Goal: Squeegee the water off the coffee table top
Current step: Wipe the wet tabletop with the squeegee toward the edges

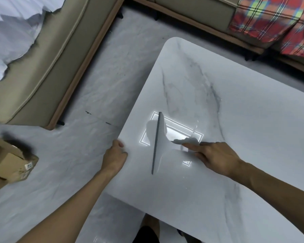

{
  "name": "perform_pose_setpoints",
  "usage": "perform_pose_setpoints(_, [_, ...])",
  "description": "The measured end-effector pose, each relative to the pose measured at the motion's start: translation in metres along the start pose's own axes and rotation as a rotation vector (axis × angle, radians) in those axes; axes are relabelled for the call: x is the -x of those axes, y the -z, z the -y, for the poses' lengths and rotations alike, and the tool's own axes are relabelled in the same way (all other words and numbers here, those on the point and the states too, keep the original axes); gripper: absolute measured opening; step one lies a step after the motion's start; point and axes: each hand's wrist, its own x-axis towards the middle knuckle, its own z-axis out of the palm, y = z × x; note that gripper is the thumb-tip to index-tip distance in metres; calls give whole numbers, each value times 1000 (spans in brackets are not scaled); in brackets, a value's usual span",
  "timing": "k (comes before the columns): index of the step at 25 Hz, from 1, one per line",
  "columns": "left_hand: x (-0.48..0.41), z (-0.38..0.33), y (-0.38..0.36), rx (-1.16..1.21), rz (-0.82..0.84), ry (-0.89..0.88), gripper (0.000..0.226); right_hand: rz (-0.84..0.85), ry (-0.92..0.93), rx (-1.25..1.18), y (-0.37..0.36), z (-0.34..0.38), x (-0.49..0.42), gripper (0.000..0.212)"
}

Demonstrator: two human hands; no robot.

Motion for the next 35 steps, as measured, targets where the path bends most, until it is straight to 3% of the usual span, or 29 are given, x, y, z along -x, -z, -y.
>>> perform_pose_setpoints(3, [1, -7, 1, -120, 35, -20, 24, -35, -134, 26, 2, -29, 59, 49])
perform_pose_setpoints(6, [2, -9, 7, 7, 17, 18, 21, -75, -206, 61, 1, -24, 84, 47])
perform_pose_setpoints(10, [17, 12, 14, 196, -122, 78, 17, -68, 39, -6, -15, 43, 40, 45])
perform_pose_setpoints(14, [45, 53, 9, 170, -202, 156, 11, 65, 284, 103, -61, 130, -26, 48])
perform_pose_setpoints(16, [57, 68, -1, 139, -193, 189, 8, 87, 320, 158, -72, 140, -39, 49])
perform_pose_setpoints(21, [74, 74, -34, 33, -93, 173, 1, 11, 148, 97, -63, 67, 17, 50])
perform_pose_setpoints(24, [81, 68, -46, 17, -94, 130, 10, -20, -26, 88, -47, 6, 81, 52])
perform_pose_setpoints(27, [98, 67, -53, 90, -138, 120, 2, -38, -157, 130, -39, -16, 119, 44])
perform_pose_setpoints(30, [116, 77, -51, 255, -227, 147, 10, -44, -4, 137, -44, 22, 101, 43])
perform_pose_setpoints(35, [123, 120, -35, 392, -358, 269, 30, 115, 362, 141, -84, 152, 12, 42])
